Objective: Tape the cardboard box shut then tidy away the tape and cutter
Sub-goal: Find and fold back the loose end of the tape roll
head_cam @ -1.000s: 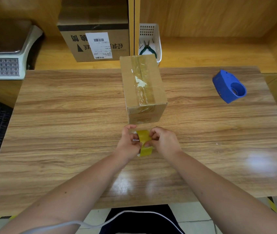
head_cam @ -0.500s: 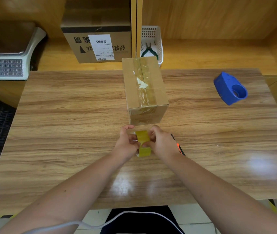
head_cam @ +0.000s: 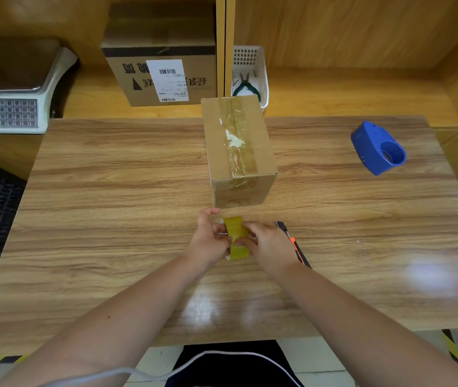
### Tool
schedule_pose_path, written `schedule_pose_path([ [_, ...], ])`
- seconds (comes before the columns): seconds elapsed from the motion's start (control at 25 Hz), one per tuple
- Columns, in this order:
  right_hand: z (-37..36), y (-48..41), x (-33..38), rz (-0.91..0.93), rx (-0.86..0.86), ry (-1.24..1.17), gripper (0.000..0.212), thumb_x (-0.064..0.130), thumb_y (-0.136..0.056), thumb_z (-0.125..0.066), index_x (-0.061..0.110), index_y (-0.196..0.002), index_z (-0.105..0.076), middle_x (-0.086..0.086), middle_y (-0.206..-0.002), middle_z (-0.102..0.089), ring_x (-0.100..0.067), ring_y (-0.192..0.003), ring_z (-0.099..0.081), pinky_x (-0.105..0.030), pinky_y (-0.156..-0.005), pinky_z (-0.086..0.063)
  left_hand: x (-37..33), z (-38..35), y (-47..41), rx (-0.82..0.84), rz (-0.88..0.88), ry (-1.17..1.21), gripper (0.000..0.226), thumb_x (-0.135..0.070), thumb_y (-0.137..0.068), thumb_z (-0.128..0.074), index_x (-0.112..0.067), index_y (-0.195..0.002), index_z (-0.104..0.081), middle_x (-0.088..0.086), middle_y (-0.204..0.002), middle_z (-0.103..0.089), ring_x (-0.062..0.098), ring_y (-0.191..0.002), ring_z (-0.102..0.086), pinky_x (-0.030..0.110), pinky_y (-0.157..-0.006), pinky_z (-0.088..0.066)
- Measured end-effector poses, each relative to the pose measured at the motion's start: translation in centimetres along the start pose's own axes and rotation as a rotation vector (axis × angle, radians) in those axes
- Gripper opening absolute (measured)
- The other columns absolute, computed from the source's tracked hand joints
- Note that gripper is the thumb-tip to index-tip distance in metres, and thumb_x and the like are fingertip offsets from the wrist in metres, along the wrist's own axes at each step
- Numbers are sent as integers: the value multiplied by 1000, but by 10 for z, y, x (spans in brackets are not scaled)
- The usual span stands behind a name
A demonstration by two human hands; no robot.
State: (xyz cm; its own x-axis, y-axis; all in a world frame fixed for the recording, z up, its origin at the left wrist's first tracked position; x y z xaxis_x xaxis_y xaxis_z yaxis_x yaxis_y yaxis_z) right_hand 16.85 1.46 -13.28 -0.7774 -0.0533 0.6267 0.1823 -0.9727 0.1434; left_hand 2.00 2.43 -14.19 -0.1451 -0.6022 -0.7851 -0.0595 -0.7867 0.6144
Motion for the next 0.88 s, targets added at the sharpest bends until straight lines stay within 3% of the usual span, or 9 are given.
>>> schedule_pose_path([
  [0.2, 7, -5, 0, -241, -28, -220, 24, 23, -75, -76, 11, -95, -67, -5, -89, -72, -17, -83, -66, -22, -72, -47, -1, -3, -1, 3, -6, -30, 65, 10, -83, -53, -36, -121, -26, 15, -106, -63, 28, -86, -65, 58, -79, -57],
  [0.4, 10, -11, 1, -372, -74, -319, 4, 15, -81, -70, 11, -81, -67, -3, -77, -71, -14, -69, -64, -25, -63, -51, 1, -9, 0, -7, -32, -32, 64, 9, -82, -53, -33, -122, -26, 10, -101, -62, 25, -82, -63, 48, -72, -56],
  [0.6, 11, -21, -5, -480, -53, -382, 17, 15, -78, -72, 21, -65, -62, -7, -73, -70, -26, -72, -68, -44, -71, -58, -1, -16, 1, -5, -57, -84, 64, 8, -82, -53, -36, -118, -24, 8, -98, -60, 23, -80, -60, 42, -71, -55],
  [0.76, 13, -25, -8, -483, -22, -345, 22, 10, -83, -65, 21, -65, -60, 3, -65, -65, -21, -67, -66, -37, -68, -58, -2, -19, 1, -15, -59, -96, 63, 8, -84, -51, -38, -117, -24, 6, -98, -57, 22, -83, -59, 41, -73, -55],
  [0.88, 12, -27, -9, -459, -7, -293, 23, 5, -86, -58, 20, -68, -60, 15, -64, -59, -11, -64, -59, -25, -59, -48, -1, -19, 0, -25, -61, -113, 63, 8, -84, -51, -39, -117, -23, 7, -97, -57, 22, -82, -59, 43, -74, -55],
])
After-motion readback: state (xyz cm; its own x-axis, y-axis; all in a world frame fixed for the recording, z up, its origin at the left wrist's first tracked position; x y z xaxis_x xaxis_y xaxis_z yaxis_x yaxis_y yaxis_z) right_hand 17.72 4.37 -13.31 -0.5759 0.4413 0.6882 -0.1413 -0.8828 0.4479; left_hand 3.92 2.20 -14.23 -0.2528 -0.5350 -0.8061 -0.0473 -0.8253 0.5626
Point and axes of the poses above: each hand's wrist, its own y-axis away from the middle knuckle, its own z-axis out of the back of the hand, x = y × z, the point moved 1 cm from there along -y, towards the middle knuckle
